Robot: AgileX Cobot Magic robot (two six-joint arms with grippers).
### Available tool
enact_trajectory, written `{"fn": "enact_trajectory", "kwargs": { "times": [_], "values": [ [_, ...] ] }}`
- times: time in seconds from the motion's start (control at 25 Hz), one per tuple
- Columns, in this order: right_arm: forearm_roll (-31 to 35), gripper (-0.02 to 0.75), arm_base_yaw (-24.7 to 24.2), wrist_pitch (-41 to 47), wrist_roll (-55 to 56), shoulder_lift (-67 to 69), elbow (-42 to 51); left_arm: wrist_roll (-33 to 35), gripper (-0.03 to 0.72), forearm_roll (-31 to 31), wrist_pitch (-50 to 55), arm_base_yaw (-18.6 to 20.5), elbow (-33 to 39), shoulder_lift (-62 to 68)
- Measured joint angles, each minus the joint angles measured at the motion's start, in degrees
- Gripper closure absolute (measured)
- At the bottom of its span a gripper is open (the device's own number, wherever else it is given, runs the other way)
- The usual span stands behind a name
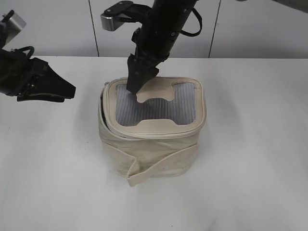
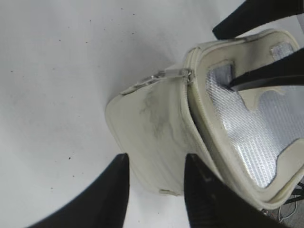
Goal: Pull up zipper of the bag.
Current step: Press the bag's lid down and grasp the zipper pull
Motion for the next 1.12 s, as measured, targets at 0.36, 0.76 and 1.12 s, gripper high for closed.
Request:
{"fn": "enact_trajectory", "kwargs": {
  "times": [0.36,0.76,1.12],
  "values": [
    [0.8,0.498,0.0,0.4,-0.6,2.3,-1.7,0.0,0.385,-0.1,0.2,0.0,0.0,0.0],
    [0.5,0.661,0.0,0.5,-1.8,3.3,-4.3,2.2,0.272,-0.1,-1.2,0.0,-0.8,0.0],
    [0.6,0.663,0.0,0.5,-1.9,3.3,-4.4,8.6,0.186,0.0,-0.4,0.0,-8.5,2.2]
  ]
}}
